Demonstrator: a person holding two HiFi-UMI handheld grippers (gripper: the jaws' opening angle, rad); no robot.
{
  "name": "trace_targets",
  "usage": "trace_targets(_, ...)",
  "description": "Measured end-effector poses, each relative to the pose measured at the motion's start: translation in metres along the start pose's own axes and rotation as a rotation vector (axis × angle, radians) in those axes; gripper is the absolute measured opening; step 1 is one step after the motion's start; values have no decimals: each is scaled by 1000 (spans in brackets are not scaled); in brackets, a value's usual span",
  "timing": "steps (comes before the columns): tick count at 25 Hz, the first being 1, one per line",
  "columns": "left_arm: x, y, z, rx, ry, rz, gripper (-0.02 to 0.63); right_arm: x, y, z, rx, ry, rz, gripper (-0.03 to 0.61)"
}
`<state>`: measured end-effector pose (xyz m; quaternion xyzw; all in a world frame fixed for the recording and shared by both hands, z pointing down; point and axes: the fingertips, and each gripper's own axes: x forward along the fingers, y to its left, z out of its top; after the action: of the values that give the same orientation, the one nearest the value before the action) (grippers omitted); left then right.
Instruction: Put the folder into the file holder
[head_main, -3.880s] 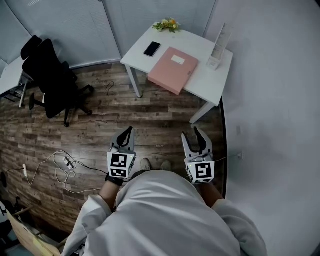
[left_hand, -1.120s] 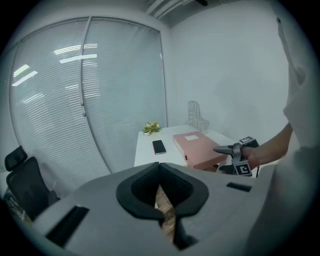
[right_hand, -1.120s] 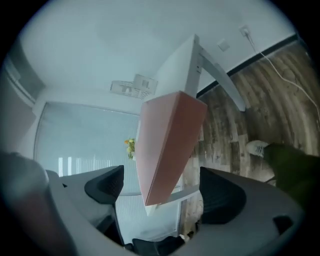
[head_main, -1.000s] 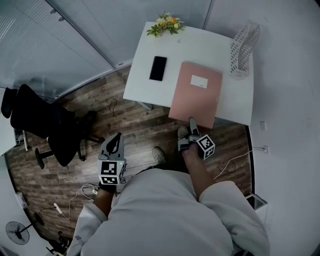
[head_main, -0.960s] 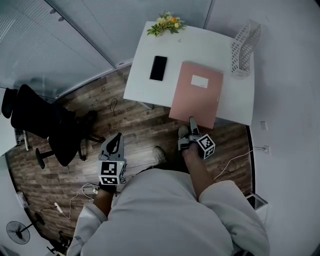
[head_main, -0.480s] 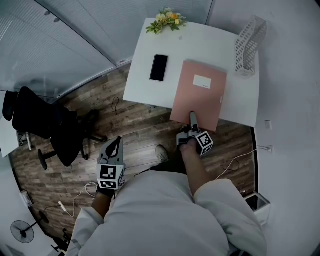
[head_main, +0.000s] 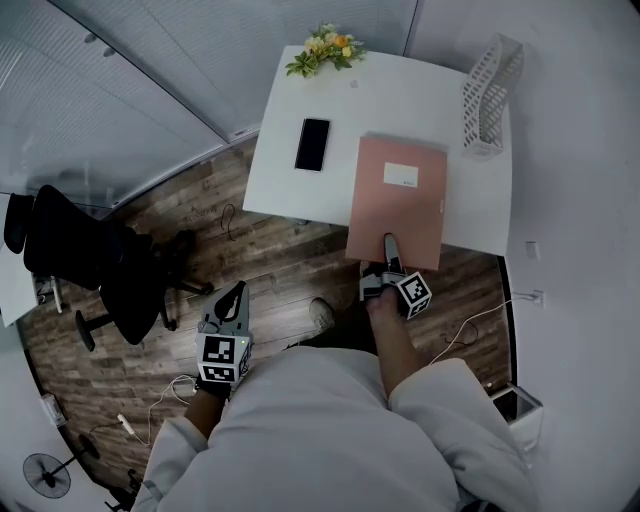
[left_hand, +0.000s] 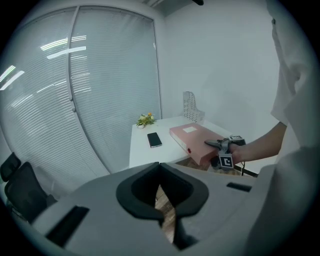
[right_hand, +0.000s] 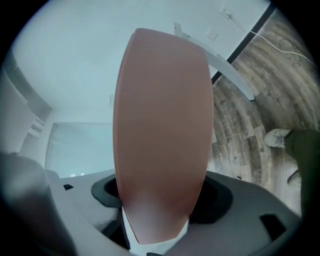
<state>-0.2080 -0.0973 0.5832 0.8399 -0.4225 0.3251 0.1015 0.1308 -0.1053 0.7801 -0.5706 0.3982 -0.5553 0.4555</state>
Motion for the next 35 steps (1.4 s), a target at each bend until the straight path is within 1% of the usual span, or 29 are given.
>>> trace_targets(4,8,-11,13,-6,-46,-34,9,-29,3,25,-61,4,-28,344)
trace_targets(7,14,-19,22,-8,-74,-62,9,-49,20,50,-138,-3,-35,323)
trace_targets(10,21,-27,30,-19,-99,-90,9,-63,47,74,-255,21,-36,307)
trace_targets(13,23,-34,37,-28,-120,-114,9,-74,77,88,-406,60,-46,301)
trace_targets(15,24,-37,42,-34,-136,-123,9,-80,92,98,-477,73,-54,299)
trace_targets(17,25,-38,47,-44,-150,-127,9,-84,104,107,-516,76,-64,298)
trace_targets(19,24,-37,48,-54,-158,-126,9,-89,113,116,-532,71,-76,296)
trace_targets(22,24,-32,48,-80,-161,-118,9,-94,125,128,-551,59,-90,295)
trace_targets(25,24,-28,45,-106,-160,-113,9,-100,147,141,-603,56,-92,295)
trace_targets(30,26,-21,43,-149,-162,-106,9,-105,205,171,-716,61,-81,293)
trace_targets(35,32,-17,47,-158,-183,-106,9,-102,279,213,-813,40,-60,295)
